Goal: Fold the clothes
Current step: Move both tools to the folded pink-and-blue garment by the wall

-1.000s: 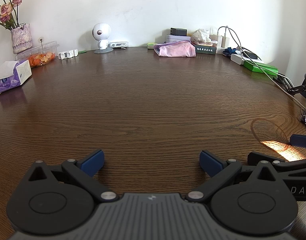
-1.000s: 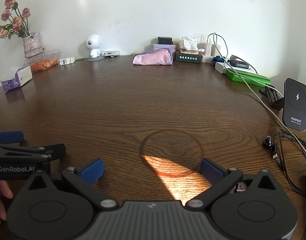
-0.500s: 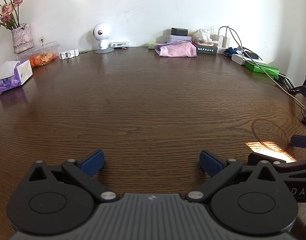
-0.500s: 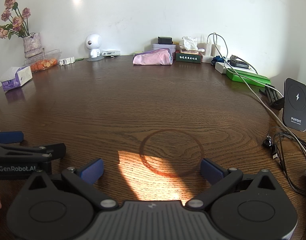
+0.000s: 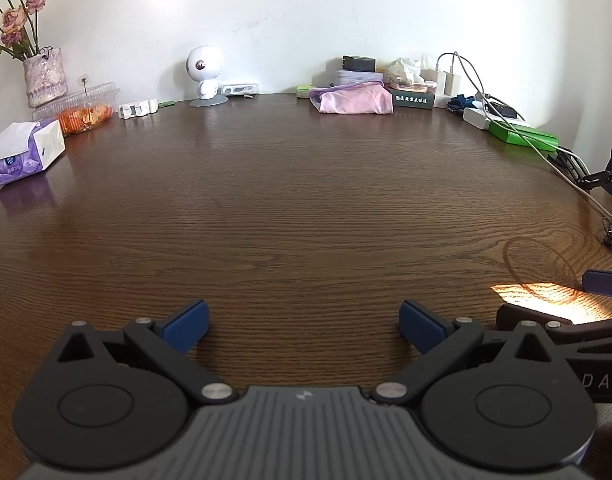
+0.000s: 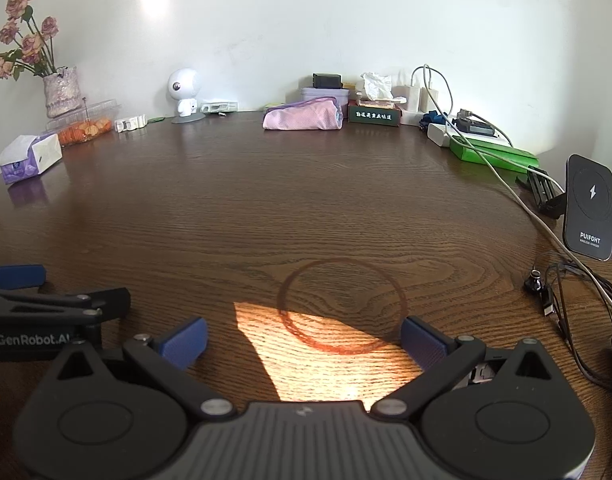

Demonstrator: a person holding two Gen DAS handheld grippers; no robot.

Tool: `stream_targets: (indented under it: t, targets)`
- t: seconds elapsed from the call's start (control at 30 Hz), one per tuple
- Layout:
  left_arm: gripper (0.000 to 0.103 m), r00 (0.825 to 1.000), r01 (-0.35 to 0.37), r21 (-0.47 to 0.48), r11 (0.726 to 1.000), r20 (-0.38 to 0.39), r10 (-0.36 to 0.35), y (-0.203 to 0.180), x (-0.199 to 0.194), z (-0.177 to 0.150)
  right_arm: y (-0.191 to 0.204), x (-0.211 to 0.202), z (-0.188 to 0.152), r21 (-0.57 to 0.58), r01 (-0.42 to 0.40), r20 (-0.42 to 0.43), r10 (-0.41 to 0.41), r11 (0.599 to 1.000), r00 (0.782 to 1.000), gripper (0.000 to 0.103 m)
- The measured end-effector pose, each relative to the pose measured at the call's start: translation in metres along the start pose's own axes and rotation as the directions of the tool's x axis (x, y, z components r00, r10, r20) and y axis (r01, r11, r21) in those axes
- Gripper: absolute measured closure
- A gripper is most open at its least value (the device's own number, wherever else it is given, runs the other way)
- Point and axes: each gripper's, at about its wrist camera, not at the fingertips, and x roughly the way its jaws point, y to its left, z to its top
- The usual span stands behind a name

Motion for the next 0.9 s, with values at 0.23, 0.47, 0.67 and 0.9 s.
stream_targets:
  t: [0.23,0.47,0.67,0.9]
  targets:
    - [0.0,0.992,0.125,0.046,0.991,0.007,-0.125,0.013,0.007,0.058,-0.001,-0.006,0.052,-0.04,0.01,0.082,-0.007,0.999,0.997,0.0]
    - [0.0,0.97,0.235,0.043,0.971,0.053,-0.237,0.013,0.109,0.179,-0.048,0.081,0.171,-0.033,-0.104,0.135,0.108,0.994,0.985,0.0]
    - [0.013,0.957,0.26,-0.22,0.94,-0.073,-0.282,0.041,0.255,0.274,-0.091,0.22,0.266,0.107,-0.168,0.064,0.162,0.98,0.985,0.014]
    - [0.062,0.935,0.276,-0.272,0.922,-0.147,-0.323,0.022,0.365,0.318,-0.1,0.34,0.303,0.252,-0.184,-0.044,0.201,0.95,0.978,0.045]
